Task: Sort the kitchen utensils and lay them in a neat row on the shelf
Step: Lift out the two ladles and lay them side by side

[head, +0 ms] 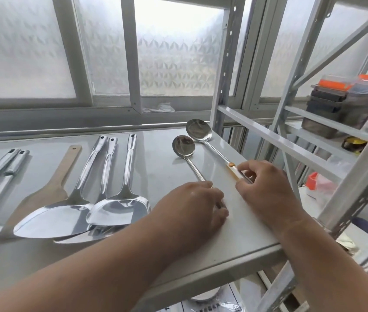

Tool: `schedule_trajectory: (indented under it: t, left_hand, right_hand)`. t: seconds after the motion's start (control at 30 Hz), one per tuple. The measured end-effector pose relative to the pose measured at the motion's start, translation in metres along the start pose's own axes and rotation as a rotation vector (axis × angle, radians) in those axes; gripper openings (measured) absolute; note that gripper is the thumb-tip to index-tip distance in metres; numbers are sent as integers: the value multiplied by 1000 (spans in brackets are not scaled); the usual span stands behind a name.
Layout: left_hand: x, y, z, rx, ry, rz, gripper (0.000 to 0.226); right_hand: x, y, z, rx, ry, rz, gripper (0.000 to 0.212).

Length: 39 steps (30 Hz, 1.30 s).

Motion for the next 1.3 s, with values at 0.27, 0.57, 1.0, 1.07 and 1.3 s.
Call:
schedule_trajectory:
  t: [0.27, 0.57, 1.0, 1.07, 1.3]
  left_hand:
    - [2, -8, -1, -29, 11, -70, 25]
    - [15, -42, -4, -145, -37, -148, 26]
    - [-2, -42, 19, -76, 24, -110, 31]
    - [-2, -44, 21, -49, -37, -67, 36]
    - [-4, -55, 32, -99, -26, -10, 35]
  right_hand:
    - [5, -3, 7, 63, 89, -40, 36]
    - [12, -14, 14, 76, 104, 23, 37]
    - [14, -12, 13, 74, 66, 8, 33]
    - [12, -9, 11, 73, 58, 9, 34]
    - [11, -7, 8, 55, 52, 16, 38]
Point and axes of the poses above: each hand's wrist, its own y-axis away from the middle knuckle, its own z-axis out of the palm, x = y × z, the point moved 2 cm from there along -y, towards the middle knuckle, and after that the axes turned 6 degrees about x, right-handed, at the moved point
